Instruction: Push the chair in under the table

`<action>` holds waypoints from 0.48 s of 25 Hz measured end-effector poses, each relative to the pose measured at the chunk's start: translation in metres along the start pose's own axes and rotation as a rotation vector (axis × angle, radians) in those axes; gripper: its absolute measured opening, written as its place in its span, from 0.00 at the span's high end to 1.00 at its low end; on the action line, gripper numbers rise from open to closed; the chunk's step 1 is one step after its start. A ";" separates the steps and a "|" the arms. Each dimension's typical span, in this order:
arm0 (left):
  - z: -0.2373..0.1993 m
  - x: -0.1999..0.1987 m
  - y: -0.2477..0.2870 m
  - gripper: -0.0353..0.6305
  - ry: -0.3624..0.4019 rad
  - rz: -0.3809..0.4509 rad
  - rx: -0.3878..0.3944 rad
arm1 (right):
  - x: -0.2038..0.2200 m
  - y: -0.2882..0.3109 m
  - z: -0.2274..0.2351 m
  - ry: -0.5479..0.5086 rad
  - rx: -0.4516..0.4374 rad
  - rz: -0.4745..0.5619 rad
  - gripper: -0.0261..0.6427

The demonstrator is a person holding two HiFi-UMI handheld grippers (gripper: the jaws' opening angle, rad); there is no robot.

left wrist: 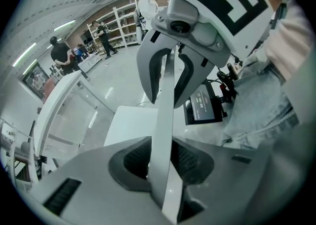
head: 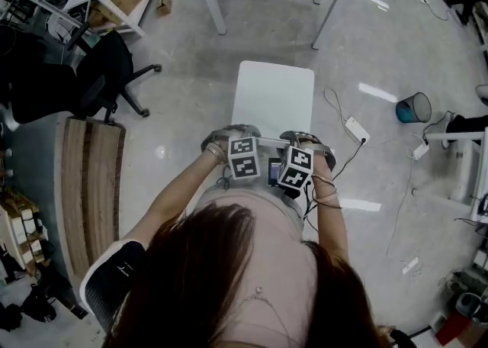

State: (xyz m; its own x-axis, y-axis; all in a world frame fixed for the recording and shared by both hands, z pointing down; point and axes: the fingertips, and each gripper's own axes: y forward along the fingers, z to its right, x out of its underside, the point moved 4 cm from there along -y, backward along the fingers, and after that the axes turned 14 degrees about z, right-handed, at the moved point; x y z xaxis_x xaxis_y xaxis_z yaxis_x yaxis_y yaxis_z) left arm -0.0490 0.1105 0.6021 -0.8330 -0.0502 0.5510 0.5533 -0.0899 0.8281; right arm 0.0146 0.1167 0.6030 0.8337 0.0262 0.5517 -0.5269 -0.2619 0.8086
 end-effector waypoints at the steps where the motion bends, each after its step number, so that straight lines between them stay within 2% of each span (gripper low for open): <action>1: -0.005 0.001 0.000 0.78 -0.003 -0.001 0.001 | -0.001 0.001 0.004 0.001 -0.002 0.003 0.76; 12: -0.049 -0.006 0.011 0.78 -0.016 -0.005 -0.013 | 0.007 0.007 0.049 0.002 -0.019 0.010 0.75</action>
State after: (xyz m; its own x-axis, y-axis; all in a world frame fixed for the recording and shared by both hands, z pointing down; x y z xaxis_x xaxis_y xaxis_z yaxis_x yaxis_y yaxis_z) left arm -0.0378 0.0613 0.6029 -0.8353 -0.0342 0.5487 0.5491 -0.1025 0.8294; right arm 0.0247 0.0679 0.6020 0.8281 0.0256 0.5600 -0.5382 -0.2433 0.8070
